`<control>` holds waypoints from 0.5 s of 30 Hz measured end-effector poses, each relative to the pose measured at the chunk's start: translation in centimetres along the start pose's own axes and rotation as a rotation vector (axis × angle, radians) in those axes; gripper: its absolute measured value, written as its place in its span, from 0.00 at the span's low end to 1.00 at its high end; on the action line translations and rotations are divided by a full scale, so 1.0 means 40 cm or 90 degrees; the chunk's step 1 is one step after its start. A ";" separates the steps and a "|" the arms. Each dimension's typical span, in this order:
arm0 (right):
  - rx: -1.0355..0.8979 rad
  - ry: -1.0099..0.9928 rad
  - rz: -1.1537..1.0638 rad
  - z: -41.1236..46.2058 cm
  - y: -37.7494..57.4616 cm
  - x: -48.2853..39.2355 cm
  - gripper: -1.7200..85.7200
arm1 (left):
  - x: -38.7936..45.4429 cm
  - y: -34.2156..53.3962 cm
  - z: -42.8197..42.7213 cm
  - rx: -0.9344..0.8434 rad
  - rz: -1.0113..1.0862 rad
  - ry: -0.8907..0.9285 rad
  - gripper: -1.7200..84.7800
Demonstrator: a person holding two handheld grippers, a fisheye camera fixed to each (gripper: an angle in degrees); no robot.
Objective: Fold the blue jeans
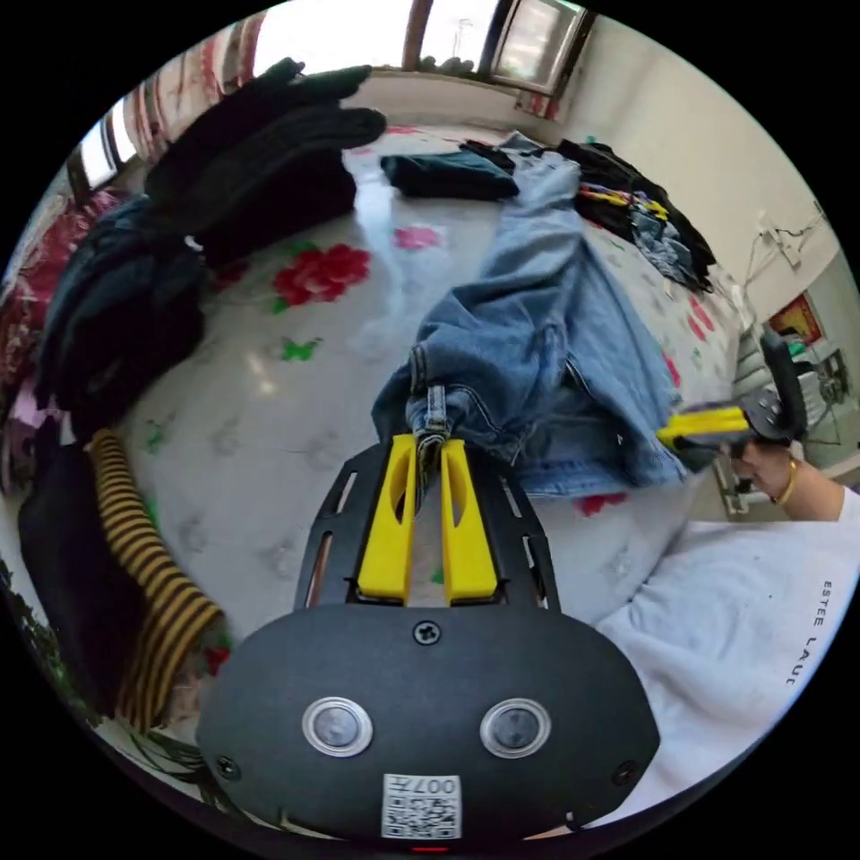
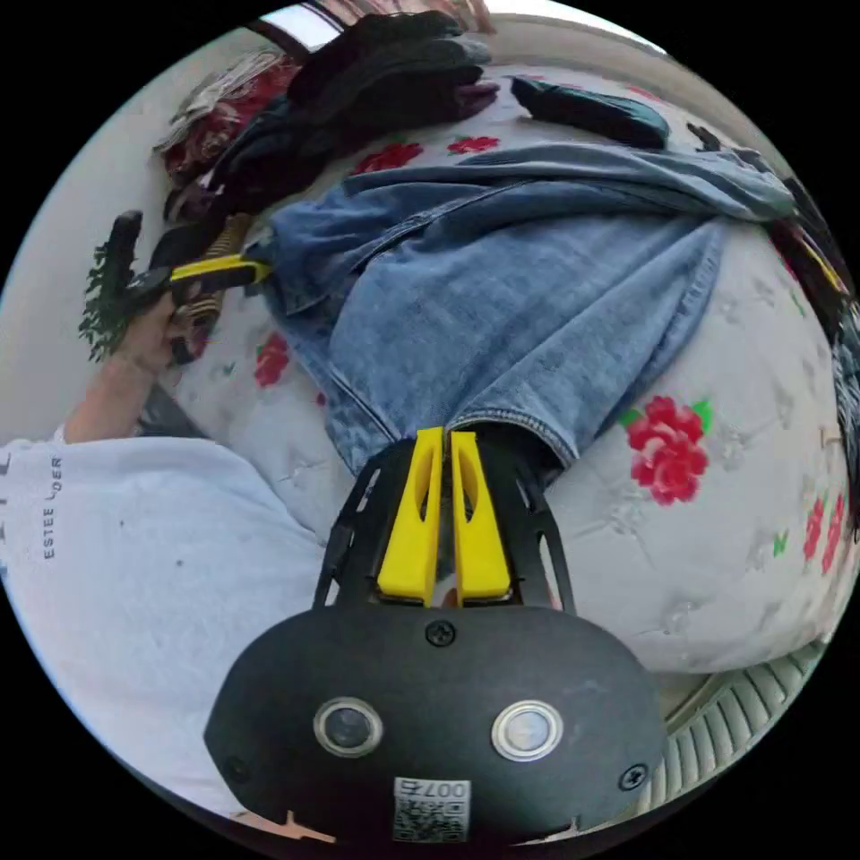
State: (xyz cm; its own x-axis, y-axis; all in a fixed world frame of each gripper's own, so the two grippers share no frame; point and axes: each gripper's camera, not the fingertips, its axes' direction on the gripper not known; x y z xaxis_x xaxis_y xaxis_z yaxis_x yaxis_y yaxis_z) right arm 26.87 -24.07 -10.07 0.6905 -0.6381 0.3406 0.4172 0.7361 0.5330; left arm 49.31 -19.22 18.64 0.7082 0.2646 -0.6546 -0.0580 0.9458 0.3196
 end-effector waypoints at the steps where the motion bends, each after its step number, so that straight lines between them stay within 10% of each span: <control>1: -0.002 -0.035 -0.032 0.003 -0.010 -0.030 0.02 | -0.036 -0.009 -0.024 0.011 -0.010 -0.029 0.08; 9: -0.026 -0.229 -0.418 -0.017 -0.179 -0.416 0.04 | -0.422 -0.026 -0.231 0.053 -0.277 -0.219 0.12; 15: 0.126 -0.090 -0.086 -0.128 -0.172 -0.011 0.07 | -0.355 0.272 -0.260 0.091 -0.382 -0.249 0.09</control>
State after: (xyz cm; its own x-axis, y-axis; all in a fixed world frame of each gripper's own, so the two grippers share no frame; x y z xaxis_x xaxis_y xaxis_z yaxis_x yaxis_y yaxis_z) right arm 26.73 -27.71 -17.86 0.5413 -0.7632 0.3529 0.3668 0.5920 0.7176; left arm 31.28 -10.75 24.29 0.7907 -0.4034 -0.4605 0.4922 0.8662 0.0864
